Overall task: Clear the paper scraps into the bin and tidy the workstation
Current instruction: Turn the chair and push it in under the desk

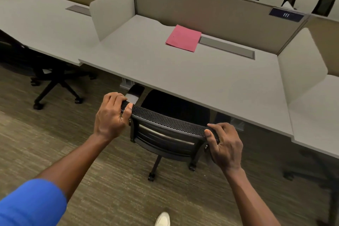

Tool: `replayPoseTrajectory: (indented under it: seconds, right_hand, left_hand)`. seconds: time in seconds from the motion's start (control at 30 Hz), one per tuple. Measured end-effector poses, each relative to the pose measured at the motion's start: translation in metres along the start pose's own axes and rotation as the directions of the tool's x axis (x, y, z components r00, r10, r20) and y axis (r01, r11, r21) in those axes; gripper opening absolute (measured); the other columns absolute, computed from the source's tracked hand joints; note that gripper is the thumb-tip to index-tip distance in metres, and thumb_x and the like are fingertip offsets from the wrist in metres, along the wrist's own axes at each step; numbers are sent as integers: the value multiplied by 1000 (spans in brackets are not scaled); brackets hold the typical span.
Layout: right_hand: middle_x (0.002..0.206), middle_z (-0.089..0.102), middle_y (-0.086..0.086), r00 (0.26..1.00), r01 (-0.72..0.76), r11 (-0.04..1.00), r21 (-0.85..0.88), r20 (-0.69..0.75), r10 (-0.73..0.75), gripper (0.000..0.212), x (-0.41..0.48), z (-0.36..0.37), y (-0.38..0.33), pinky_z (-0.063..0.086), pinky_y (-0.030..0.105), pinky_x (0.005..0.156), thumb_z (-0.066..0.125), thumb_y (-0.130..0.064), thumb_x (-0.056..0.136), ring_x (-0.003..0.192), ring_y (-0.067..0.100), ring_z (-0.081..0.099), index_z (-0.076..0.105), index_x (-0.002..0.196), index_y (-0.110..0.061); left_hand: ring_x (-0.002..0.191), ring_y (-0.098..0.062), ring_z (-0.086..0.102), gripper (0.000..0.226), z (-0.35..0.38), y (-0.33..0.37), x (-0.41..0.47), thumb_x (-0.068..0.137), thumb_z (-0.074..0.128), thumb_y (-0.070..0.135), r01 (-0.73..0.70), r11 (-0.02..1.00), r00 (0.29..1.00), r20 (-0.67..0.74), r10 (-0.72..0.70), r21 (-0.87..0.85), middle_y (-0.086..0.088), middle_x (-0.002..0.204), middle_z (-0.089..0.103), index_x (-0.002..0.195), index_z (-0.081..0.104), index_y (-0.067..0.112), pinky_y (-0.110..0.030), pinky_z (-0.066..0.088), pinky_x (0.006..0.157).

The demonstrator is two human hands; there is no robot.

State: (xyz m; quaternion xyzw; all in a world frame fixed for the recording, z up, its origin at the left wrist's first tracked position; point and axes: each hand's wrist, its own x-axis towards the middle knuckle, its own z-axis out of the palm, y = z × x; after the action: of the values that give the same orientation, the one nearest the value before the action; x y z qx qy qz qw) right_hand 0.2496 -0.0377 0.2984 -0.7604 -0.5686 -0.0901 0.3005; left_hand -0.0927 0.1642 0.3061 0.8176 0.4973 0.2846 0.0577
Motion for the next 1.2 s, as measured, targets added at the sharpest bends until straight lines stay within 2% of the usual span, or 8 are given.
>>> replayPoseTrajectory:
  seconds: [0.13, 0.23, 0.57, 0.87, 1.2]
  right_hand:
    - [100, 66, 2, 1000, 1, 1000, 9, -25, -1, 54, 19, 7, 15, 52, 40, 76, 41, -60, 105, 96, 20, 62, 77, 110, -20]
    - [99, 67, 3, 999, 4, 1000, 5, -49, -4, 52, 28, 13, 27, 52, 42, 76, 44, -58, 106, 95, 21, 63, 77, 110, -19]
    - [94, 65, 2, 993, -48, 999, 5, -112, 48, 52, 64, 30, 52, 52, 40, 70, 43, -60, 105, 89, 23, 63, 78, 104, -21]
    - [93, 66, 4, 988, -51, 999, -2, -147, 50, 55, 89, 42, 62, 50, 38, 67, 43, -59, 105, 90, 23, 63, 78, 100, -17]
    - [97, 68, 5, 987, -75, 997, -35, -142, 70, 55, 107, 52, 73, 51, 40, 68, 42, -59, 105, 94, 24, 64, 77, 101, -17]
  left_hand:
    - [127, -29, 51, 49, 14, 7, 19, 104, 38, 47, -1, 1000, 1000, -7, 1, 3, -11, 125, 63, 119, 65, 8, -46, 56, 91]
    - [126, -30, 51, 49, 25, 11, 34, 104, 39, 46, -8, 1000, 1000, -11, 8, 8, -12, 123, 64, 119, 64, 7, -47, 54, 93]
    - [127, -28, 49, 48, 49, 23, 78, 104, 38, 49, 22, 1000, 1000, 10, -22, -6, -10, 125, 63, 120, 63, 11, -51, 58, 83]
    - [121, -31, 51, 49, 68, 17, 110, 105, 38, 51, -28, 1000, 1000, 7, 28, -5, -10, 119, 63, 116, 63, 10, -51, 57, 78]
    - [124, -33, 51, 50, 81, 15, 134, 104, 39, 49, -53, 997, 999, 6, 53, -64, -11, 123, 64, 119, 65, 9, -50, 57, 80]
